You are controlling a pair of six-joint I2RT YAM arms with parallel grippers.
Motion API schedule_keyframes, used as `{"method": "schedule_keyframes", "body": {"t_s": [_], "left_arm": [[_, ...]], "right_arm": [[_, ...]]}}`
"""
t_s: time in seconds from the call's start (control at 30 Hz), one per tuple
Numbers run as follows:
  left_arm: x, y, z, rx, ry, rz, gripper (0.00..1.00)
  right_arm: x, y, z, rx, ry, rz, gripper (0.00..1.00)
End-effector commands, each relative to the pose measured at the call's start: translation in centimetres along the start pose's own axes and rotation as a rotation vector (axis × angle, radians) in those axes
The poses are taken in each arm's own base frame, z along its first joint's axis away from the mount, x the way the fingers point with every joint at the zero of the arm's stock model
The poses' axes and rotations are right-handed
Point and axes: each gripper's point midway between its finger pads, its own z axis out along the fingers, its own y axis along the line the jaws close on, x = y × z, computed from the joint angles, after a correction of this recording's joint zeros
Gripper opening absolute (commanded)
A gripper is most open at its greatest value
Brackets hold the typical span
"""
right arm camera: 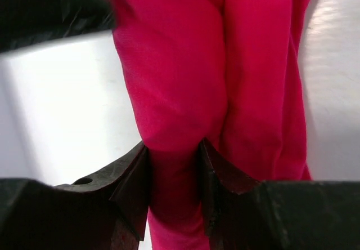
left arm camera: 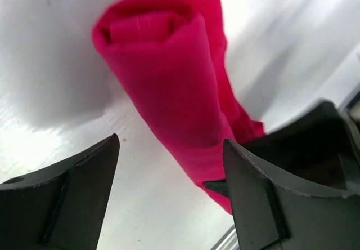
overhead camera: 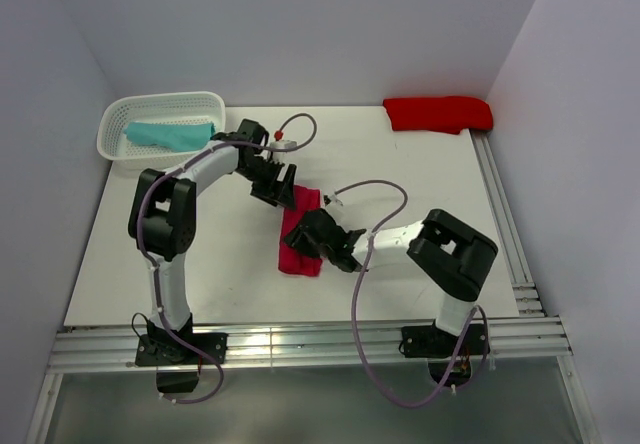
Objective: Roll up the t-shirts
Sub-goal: Roll the tshirt
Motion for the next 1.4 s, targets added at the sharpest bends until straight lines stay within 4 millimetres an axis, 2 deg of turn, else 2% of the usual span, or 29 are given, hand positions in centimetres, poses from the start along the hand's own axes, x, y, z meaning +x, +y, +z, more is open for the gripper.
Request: {"method": "schedule_keyframes", "body": {"t_s": [0.0,0.03,0.23,0.33,0.4,0.5,0.53,0.63,0.67,0.7,0.73,0.8,0.87,0.9,0.97,1.03,1.07,1.17,1.2,1.3,1.37], "left_arm": [[-0.5,-1.8,-1.7,0.113,-0.059,0.052,0.79],[-0.2,-1.9,-1.5,0.142,-0.058,0.044,0.79],[1.1,-1.1,-0.6,0.205,-0.051,0.0,0.79],[1.0,-0.6,0.0,0.2,-0.056,-0.015,0.77],[0.7,0.0,0.3,0.175,-0.061,-0.03,0.71],[0.4,1.4,0.8,0.103,-0.057,-0.063,0.51],[0.4,1.6,0.8,0.079,-0.059,-0.059,0.38],[0.3,2.5,0.5,-0.014,-0.061,-0.094,0.24],[0.4,2.5,0.6,-0.04,-0.056,-0.093,0.19],[0.4,2.5,0.5,-0.062,-0.056,-0.088,0.17],[0.5,2.6,0.4,-0.096,-0.051,-0.081,0.14],[0.5,2.8,0.4,-0.134,-0.046,-0.077,0.13],[0.6,2.8,0.4,-0.167,-0.037,-0.065,0.11],[0.5,2.7,0.3,-0.178,-0.039,-0.06,0.11],[0.6,2.6,0.4,-0.204,-0.032,-0.05,0.11],[0.5,2.5,0.3,-0.216,-0.034,-0.043,0.11],[0.6,2.4,0.5,-0.221,-0.028,-0.038,0.12],[0.6,2.1,0.7,-0.227,-0.02,-0.034,0.12],[0.6,2.1,0.7,-0.228,-0.017,-0.034,0.12],[0.6,1.9,0.8,-0.232,-0.013,-0.027,0.12],[0.6,1.8,0.9,-0.235,-0.009,-0.026,0.12]], "right_arm": [[3.5,-1.3,0.7,-0.113,0.161,0.098,0.33],[3.8,-2.4,0.7,-0.111,0.171,0.136,0.34],[4.3,-2.5,0.8,-0.239,0.222,0.271,0.33],[4.7,-2.4,0.8,-0.279,0.239,0.303,0.33],[4.6,-2.5,0.8,-0.3,0.239,0.321,0.33],[4.7,-3.1,1.0,-0.263,0.241,0.317,0.36],[4.6,-3.2,1.1,-0.249,0.235,0.299,0.37],[4.4,-3.9,1.2,-0.145,0.221,0.228,0.48],[3.3,-3.5,1.1,-0.123,0.176,0.209,0.53],[3.3,-4.4,1.3,-0.031,0.176,0.175,0.56],[3.2,-4.4,1.1,0.002,0.158,0.125,0.59],[1.9,-4.3,0.6,0.102,0.101,0.067,0.64],[1.5,-4.0,-0.2,0.157,0.074,0.01,0.68],[0.5,-4.0,-0.7,0.223,0.032,-0.027,0.68],[0.5,-3.4,-1.5,0.274,0.005,-0.082,0.7],[-0.7,-2.6,-2.7,0.35,-0.051,-0.136,0.7],[-0.4,-2.2,-3.2,0.368,-0.059,-0.167,0.7],[-1.3,-1.4,-4.2,0.46,-0.116,-0.241,0.7],[-1.3,-0.3,-5.0,0.47,-0.121,-0.27,0.7],[-1.7,1.1,-5.3,0.482,-0.16,-0.322,0.67],[-1.7,1.5,-4.7,0.48,-0.165,-0.348,0.63]]}}
